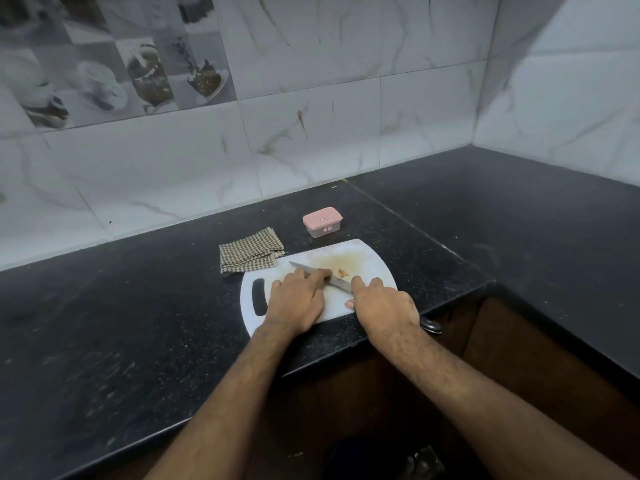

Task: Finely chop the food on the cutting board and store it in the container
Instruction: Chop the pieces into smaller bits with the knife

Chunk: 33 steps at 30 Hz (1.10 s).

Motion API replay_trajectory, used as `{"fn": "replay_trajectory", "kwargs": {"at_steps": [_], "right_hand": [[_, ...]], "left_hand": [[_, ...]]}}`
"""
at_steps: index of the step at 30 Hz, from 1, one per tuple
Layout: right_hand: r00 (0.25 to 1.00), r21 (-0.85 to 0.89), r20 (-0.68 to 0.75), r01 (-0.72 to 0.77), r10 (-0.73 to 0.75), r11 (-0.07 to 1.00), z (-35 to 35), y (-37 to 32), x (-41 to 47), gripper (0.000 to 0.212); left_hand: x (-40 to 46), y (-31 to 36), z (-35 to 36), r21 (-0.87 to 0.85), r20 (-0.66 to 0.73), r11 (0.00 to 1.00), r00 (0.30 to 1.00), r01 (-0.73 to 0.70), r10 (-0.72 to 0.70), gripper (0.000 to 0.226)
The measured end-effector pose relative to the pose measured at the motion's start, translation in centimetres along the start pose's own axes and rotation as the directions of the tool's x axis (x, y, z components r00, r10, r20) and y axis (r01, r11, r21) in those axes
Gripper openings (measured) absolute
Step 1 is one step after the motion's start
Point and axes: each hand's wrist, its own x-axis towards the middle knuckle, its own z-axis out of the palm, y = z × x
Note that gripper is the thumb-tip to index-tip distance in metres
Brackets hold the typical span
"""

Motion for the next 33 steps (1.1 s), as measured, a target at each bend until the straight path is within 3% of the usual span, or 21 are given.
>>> {"fn": "replay_trajectory", "kwargs": {"at_steps": [5, 9, 14, 19, 24, 33], "right_hand": [[0.998, 0.016, 0.066, -0.005, 0.004, 1.000, -0.3, 0.0, 0.3, 0.041], [0.995, 0.038, 0.096, -0.023, 0.019, 0.999, -0.3, 0.1, 0.4, 0.042], [0.995, 0.077, 0.102, -0.020, 0.012, 0.997, -0.4, 0.3, 0.6, 0.043], [0.997, 0.107, 0.082, -0.009, 0.000, 0.994, -0.5, 0.5, 0.4, 0.043], [0.998, 0.105, 0.060, -0.006, 0.000, 0.994, -0.5, 0.3, 0.2, 0.040], [0.998, 0.421, 0.061, -0.055, 0.032, 0.905, -1.4, -1.7, 1.1, 0.027]], "left_hand": [[1.9, -0.4, -1.2, -0.143, 0.198, 0.990, 0.979, -0.010, 0.038, 0.061], [0.9, -0.9, -0.9, -0.320, 0.065, 0.947, 0.998, 0.002, 0.020, 0.074], [-1.1, -2.3, -0.9, -0.480, -0.084, 0.877, 0.995, 0.007, -0.054, 0.073], [-1.7, -3.9, 0.0, -0.616, -0.165, 0.787, 0.974, 0.022, -0.156, 0.038], [-2.1, -3.9, 0.6, -0.659, -0.214, 0.752, 0.957, 0.007, -0.196, 0.019], [-2.1, -4.1, 0.9, -0.686, -0.278, 0.727, 0.936, -0.037, -0.214, 0.020]]}}
